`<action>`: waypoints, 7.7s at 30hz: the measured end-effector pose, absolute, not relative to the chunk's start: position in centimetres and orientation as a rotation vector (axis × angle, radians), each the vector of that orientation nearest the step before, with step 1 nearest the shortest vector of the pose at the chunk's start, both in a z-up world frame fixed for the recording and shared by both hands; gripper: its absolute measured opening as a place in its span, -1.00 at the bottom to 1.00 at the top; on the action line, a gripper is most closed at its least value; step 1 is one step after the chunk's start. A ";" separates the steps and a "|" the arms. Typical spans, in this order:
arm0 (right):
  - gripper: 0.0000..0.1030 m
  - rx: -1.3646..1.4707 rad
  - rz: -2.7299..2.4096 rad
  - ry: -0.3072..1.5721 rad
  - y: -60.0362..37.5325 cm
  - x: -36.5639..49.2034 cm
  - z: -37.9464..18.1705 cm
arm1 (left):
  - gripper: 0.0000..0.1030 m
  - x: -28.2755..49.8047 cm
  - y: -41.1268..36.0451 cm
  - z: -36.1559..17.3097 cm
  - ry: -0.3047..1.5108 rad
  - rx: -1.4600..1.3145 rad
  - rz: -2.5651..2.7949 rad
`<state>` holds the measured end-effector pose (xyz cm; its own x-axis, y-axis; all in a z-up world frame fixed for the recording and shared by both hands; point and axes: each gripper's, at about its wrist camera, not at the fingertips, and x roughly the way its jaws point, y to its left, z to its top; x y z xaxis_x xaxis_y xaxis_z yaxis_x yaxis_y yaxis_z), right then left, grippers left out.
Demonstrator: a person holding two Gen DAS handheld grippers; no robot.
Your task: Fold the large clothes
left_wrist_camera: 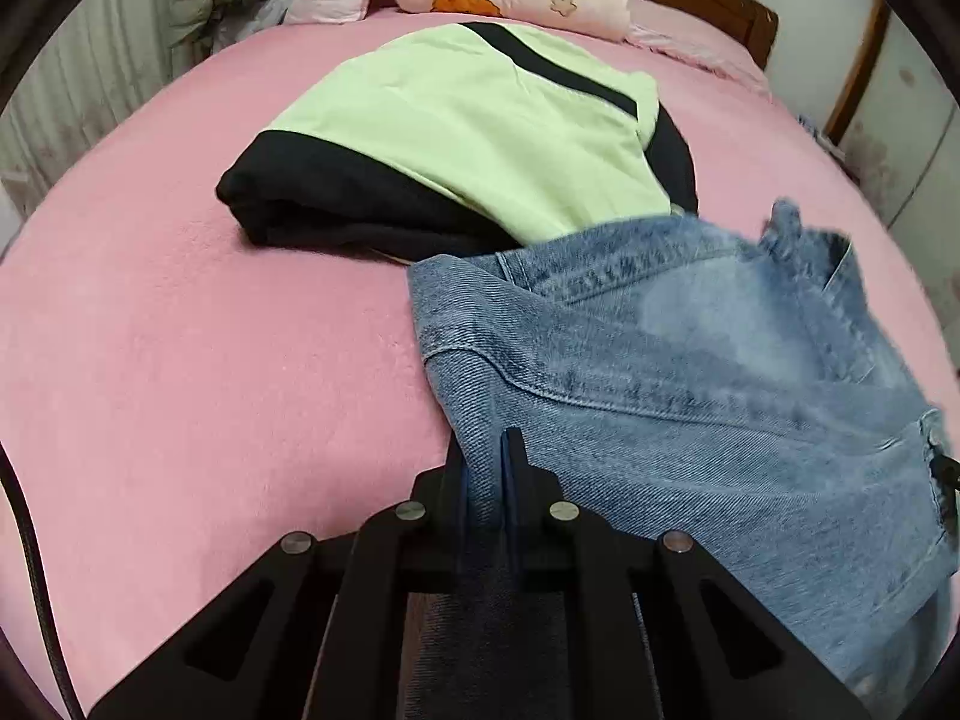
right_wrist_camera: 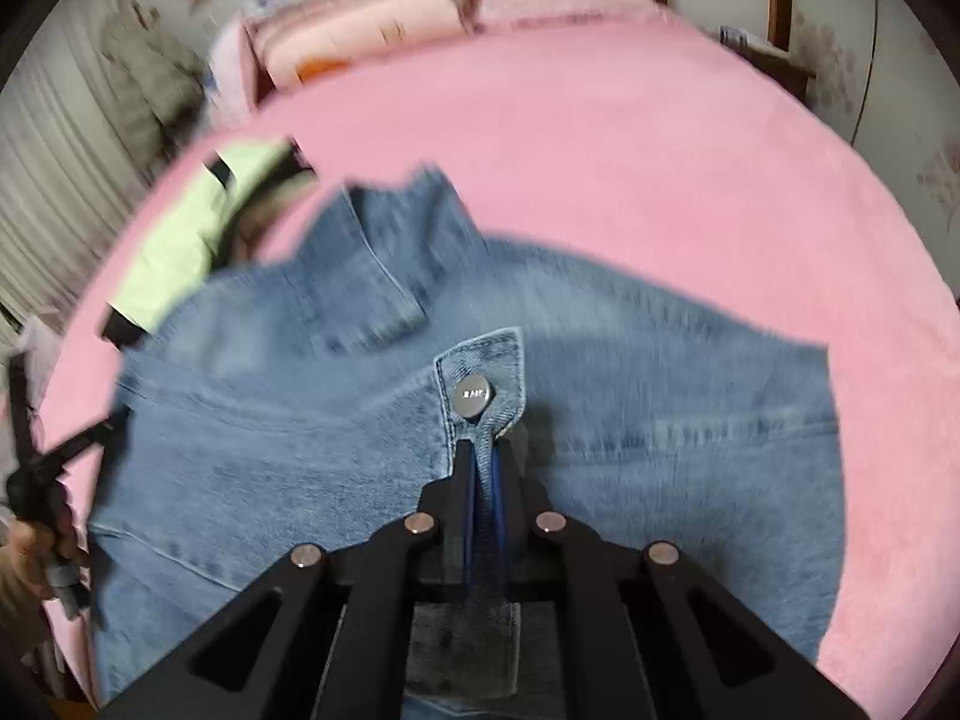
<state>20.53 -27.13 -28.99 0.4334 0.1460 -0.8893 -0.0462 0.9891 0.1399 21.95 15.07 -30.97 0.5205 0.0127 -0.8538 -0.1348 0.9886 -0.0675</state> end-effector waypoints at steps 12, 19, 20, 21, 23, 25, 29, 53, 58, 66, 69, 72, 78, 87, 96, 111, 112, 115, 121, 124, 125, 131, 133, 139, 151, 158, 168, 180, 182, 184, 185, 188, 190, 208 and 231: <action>-0.46 0.213 0.039 1.081 -27.0 19.2 -25.7 | -0.30 21.2 16.0 -27.1 1.038 -0.154 0.078; -0.46 0.211 0.267 1.048 -18.2 18.9 -25.0 | -0.30 19.7 9.5 -27.6 1.059 -0.199 -0.101; -0.46 0.186 0.300 1.047 -16.2 19.0 -25.5 | -0.30 19.7 8.7 -28.2 1.077 -0.200 -0.118; -0.46 0.175 0.319 1.047 -14.9 18.9 -26.0 | -0.30 19.5 8.0 -28.5 1.085 -0.202 -0.134; -0.46 0.131 0.344 1.060 -12.4 19.0 -27.5 | -0.30 19.5 6.7 -29.7 1.115 -0.176 -0.142; -0.46 0.058 0.331 1.110 -11.1 18.8 -29.7 | -0.30 19.2 6.5 -30.8 1.141 -0.132 -0.119; -0.69 -0.081 0.271 1.093 -13.1 16.3 -31.1 | -0.30 18.3 7.7 -31.7 1.158 -0.053 -0.105; -0.83 0.112 0.128 1.114 -23.2 10.9 -17.8 | 0.54 12.0 7.7 -16.2 1.108 -0.028 0.000; -0.83 0.137 0.155 1.047 -24.2 9.4 -12.1 | 0.69 9.7 6.8 -10.3 1.039 -0.070 0.033; -0.61 0.140 0.166 0.973 -25.8 6.9 -6.7 | 0.72 5.8 5.9 -5.7 1.019 -0.159 0.094; -0.46 0.161 0.167 0.949 -26.4 5.3 -5.6 | 0.72 4.3 6.0 -5.1 1.034 -0.189 0.109; -0.45 0.178 0.172 0.928 -26.8 3.5 -5.0 | 0.72 2.6 6.2 -4.7 1.026 -0.213 0.115; -0.45 0.200 0.138 0.938 -27.6 -0.3 -5.7 | 0.72 -1.0 5.7 -5.1 0.990 -0.135 0.071; -0.44 0.201 0.042 0.963 -28.7 -8.2 -9.4 | 0.72 -6.9 8.5 -11.4 1.092 -0.121 0.023; -0.44 0.188 -0.012 1.040 -28.2 -13.1 -15.4 | 0.72 -11.6 13.6 -21.1 1.193 -0.221 -0.012; -0.44 0.163 -0.031 1.071 -28.4 -15.6 -17.9 | 0.53 -12.2 16.2 -31.0 1.281 -0.373 -0.082; -0.44 0.161 -0.035 1.073 -28.5 -15.6 -18.1 | 0.53 -12.2 16.0 -31.2 1.279 -0.371 -0.083; -0.44 0.176 -0.050 1.082 -29.1 -15.6 -18.5 | 0.41 -11.8 15.4 -31.4 1.282 -0.367 -0.089; -0.44 0.244 -0.098 1.101 -31.2 -16.1 -19.7 | -0.50 -11.1 12.5 -30.1 1.295 -0.252 -0.103; -0.44 0.295 -0.124 1.135 -32.7 -16.5 -20.8 | -0.71 -10.6 11.8 -29.3 1.300 -0.217 -0.100; -0.44 0.318 -0.137 1.150 -33.4 -16.8 -21.4 | -0.71 -10.6 11.7 -29.2 1.302 -0.206 -0.099; -0.32 0.483 -0.220 1.192 -37.4 -18.5 -24.8 | -0.71 -10.2 10.5 -28.9 1.321 -0.121 -0.085; -0.31 0.525 -0.246 1.198 -38.4 -18.8 -25.8 | -0.71 -10.1 10.4 -29.1 1.332 -0.117 -0.082; -0.31 0.620 -0.295 1.207 -40.6 -18.9 -28.3 | -0.71 -9.7 10.7 -29.6 1.360 -0.155 -0.091; -0.24 0.728 -0.240 1.171 -41.4 -17.5 -30.6 | -0.66 -8.9 12.2 -31.7 1.422 -0.280 -0.084; -0.81 0.566 -0.162 1.177 -39.6 -16.0 -26.2 | -0.79 -8.3 9.6 -29.2 1.442 -0.122 -0.056; -0.89 0.493 0.047 1.029 -37.1 -7.6 -14.1 | -0.80 -1.2 10.4 -18.0 1.307 -0.448 -0.013; -0.89 0.594 0.028 0.951 -40.7 12.0 -10.7 | -0.79 17.7 14.6 -13.0 1.177 -0.646 0.210; -0.89 0.587 0.022 0.962 -40.8 14.7 -11.7 | -0.79 21.3 15.0 -14.5 1.192 -0.662 0.241; -0.88 0.562 0.010 0.977 -40.4 17.7 -12.9 | -0.79 23.9 14.6 -15.8 1.206 -0.635 0.261; -0.88 0.538 -0.002 0.984 -40.0 19.4 -13.6 | -0.79 25.5 14.3 -16.6 1.216 -0.611 0.274; -0.88 0.541 -0.038 1.019 -39.8 23.0 -16.3 | -0.78 29.4 13.3 -19.8 1.252 -0.570 0.299; -0.86 0.545 -0.071 1.042 -39.7 24.8 -18.6 | -0.76 30.7 13.2 -21.7 1.277 -0.569 0.313; -0.23 0.438 -0.155 1.152 -40.9 26.1 -26.5 | 0.28 32.7 11.2 -24.8 1.162 -0.151 -0.038; 0.02 0.240 0.014 1.205 -38.1 30.1 -31.0 | -0.22 34.0 6.4 -29.7 1.108 0.097 -0.067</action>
<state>30.13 -38.11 -31.01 0.3605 0.1382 -0.9225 0.1160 0.9747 0.1913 33.96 6.43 -29.69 0.4447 -0.0050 -0.8957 0.1021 0.9937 0.0451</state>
